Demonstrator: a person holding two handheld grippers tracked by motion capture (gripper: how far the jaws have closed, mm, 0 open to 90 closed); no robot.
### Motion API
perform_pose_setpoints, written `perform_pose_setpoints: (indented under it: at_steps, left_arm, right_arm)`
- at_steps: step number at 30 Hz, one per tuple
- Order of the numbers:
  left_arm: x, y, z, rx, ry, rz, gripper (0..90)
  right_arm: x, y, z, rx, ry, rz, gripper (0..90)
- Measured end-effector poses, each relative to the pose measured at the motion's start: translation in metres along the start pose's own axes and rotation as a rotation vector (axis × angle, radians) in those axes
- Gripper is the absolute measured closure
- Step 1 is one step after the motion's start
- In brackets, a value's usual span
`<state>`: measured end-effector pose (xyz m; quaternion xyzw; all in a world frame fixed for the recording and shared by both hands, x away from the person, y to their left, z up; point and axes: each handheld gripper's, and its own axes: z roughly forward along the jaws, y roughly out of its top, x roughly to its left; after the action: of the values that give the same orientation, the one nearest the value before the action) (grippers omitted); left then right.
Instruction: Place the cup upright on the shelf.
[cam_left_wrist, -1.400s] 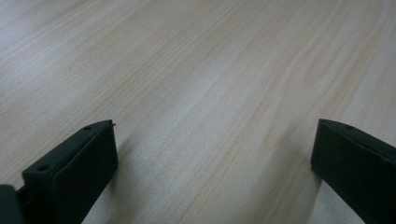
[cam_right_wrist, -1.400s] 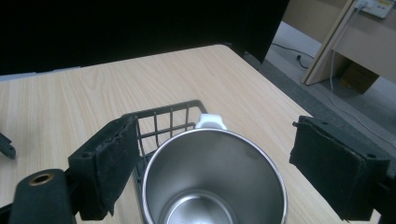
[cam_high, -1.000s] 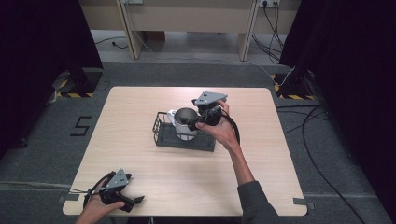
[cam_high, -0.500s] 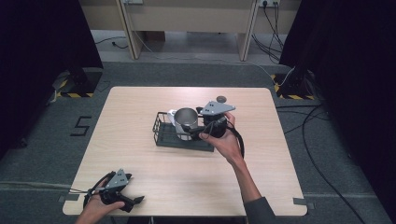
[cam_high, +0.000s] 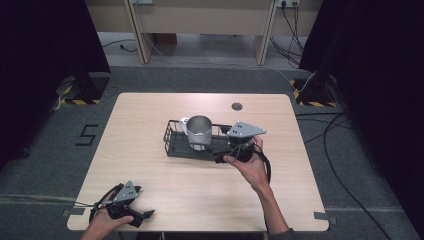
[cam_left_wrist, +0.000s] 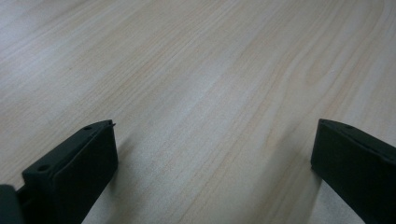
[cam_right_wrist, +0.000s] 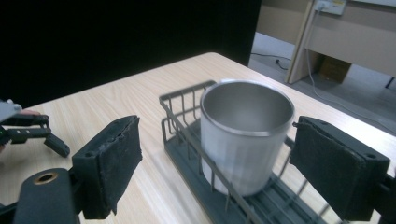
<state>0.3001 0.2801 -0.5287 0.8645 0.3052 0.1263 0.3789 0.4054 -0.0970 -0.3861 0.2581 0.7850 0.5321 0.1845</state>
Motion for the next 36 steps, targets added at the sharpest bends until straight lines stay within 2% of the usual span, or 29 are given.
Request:
perform_pose_setpoints:
  at_steps: [2,6,13,22,32,36]
  left_arm:
    - [0.000,0.000,0.000,0.000,0.000,0.000,0.0]
    - [0.000,0.000,0.000,0.003,0.000,0.001,0.0]
    - [0.000,0.000,0.000,0.003,0.002,0.000,0.0]
    - [0.000,0.000,0.000,0.003,0.002,-0.001,0.0]
    - [0.000,0.000,0.000,0.003,0.003,-0.001,0.0]
    - [0.000,0.000,0.000,0.003,0.003,-0.001,0.0]
  right_arm:
    - [0.000,-0.003,-0.003,0.002,-0.008,0.004,15.9]
    - [0.004,-0.024,-0.013,0.011,-0.047,0.014,15.8]
    - [0.009,-0.054,-0.027,0.024,-0.079,0.042,15.8]
    - [0.011,-0.081,-0.037,0.023,-0.088,0.098,15.8]
    - [0.015,-0.110,-0.033,0.121,-0.101,0.120,15.7]
    - [0.018,-0.120,-0.032,0.169,-0.122,0.116,15.9]
